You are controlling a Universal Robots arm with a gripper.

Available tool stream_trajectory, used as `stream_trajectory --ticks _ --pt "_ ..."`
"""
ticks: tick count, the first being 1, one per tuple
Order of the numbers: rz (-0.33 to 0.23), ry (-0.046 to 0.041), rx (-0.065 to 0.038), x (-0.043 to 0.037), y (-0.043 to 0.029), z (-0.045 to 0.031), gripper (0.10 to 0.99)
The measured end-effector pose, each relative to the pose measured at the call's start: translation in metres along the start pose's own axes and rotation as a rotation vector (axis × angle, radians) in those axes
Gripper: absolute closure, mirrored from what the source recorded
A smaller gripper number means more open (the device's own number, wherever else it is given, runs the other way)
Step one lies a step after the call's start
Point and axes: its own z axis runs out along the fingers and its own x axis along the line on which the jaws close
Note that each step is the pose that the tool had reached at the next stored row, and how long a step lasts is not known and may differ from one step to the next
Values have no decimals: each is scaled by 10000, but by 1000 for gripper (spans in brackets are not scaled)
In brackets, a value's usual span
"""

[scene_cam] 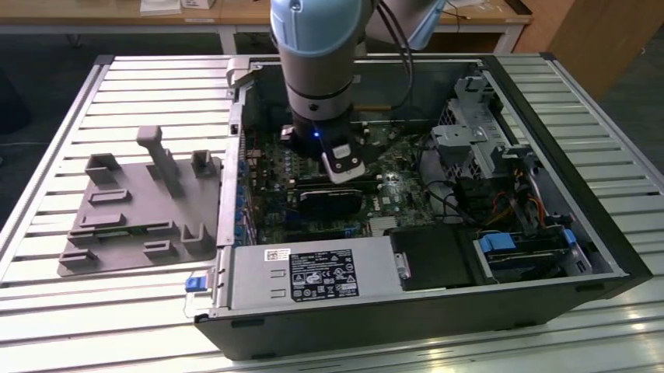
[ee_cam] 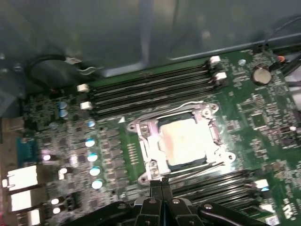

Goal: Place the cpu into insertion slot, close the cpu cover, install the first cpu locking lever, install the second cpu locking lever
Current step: 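Install the second cpu locking lever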

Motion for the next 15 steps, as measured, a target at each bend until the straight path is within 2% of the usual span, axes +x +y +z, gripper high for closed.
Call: stream_trajectory --ticks 8,12,14,15 --pt "4 14 4 -247 63 22 984" --pt "2 4 40 -263 112 36 984" --pt "-7 -19 132 -255 156 47 984" --pt "-15 -39 222 -251 179 53 984"
